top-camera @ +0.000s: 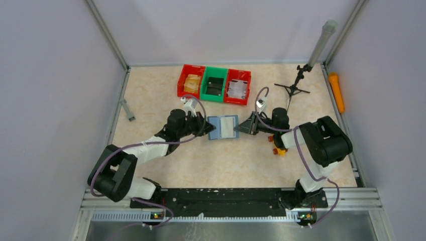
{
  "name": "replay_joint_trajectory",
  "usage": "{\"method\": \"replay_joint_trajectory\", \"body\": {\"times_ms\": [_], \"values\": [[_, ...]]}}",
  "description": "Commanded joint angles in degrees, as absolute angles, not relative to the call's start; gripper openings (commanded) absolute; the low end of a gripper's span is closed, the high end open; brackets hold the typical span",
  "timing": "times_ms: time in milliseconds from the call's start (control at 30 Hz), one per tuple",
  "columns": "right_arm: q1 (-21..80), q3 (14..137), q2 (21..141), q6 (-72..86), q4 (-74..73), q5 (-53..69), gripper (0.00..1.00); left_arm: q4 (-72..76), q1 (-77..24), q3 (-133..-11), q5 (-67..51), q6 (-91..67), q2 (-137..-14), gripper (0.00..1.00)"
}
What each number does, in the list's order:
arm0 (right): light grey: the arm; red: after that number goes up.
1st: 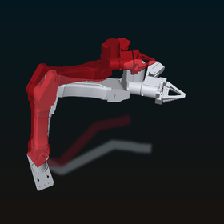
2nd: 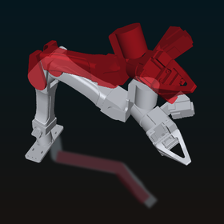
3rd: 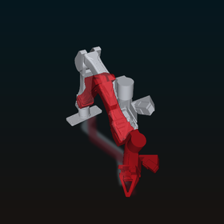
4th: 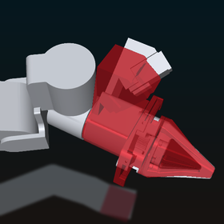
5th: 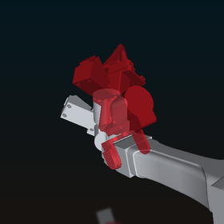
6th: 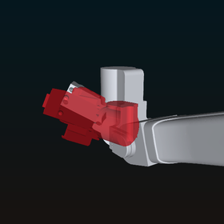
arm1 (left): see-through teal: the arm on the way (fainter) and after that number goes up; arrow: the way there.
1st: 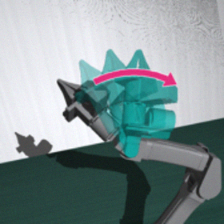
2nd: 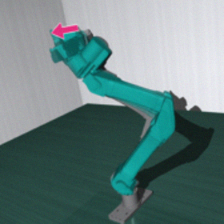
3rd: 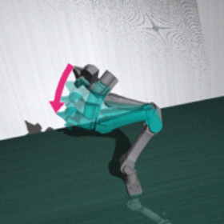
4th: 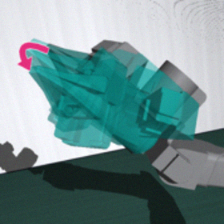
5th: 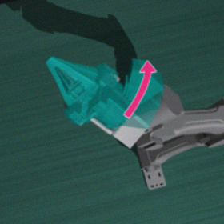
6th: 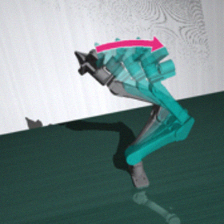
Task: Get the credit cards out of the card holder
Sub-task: Remove the credit card from the card holder.
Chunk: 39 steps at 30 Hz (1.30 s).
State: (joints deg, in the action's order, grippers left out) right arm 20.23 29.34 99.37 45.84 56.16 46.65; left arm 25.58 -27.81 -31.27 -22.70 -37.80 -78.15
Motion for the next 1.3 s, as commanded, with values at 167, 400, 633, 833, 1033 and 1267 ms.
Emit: {"method": "replay_joint_trajectory", "body": {"times_ms": [167, 400, 633, 833, 1033, 1267], "values": [[21.58, 31.36, 96.42, 42.89, 55.64, 45.28, 0.33, 30.04, -27.99, -31.78, -25.78, -37.65, -79.27, 0.0], [22.75, 31.59, 96.67, 42.63, 56.61, 45.91, 0.46, 30.03, -28.42, -32.14, -26.06, -37.44, -80.12, 0.0], [24.37, 32.12, 97.49, 42.81, 57.74, 46.1, 0.54, 30.43, -29.0, -32.17, -25.26, -37.27, -80.24, 0.0], [24.55, 32.25, 97.53, 42.4, 56.6, 45.53, 0.55, 30.79, -29.32, -32.29, -25.76, -37.22, -80.65, 0.0], [24.98, 33.3, 97.34, 39.85, 51.05, 42.67, 0.59, 30.46, -30.29, -33.15, -26.03, -36.76, -81.63, 0.0], [24.96, 33.74, 95.73, 36.67, 44.94, 38.3, 0.83, 28.85, -30.41, -33.28, -24.24, -36.04, -80.93, 0.0]]}}
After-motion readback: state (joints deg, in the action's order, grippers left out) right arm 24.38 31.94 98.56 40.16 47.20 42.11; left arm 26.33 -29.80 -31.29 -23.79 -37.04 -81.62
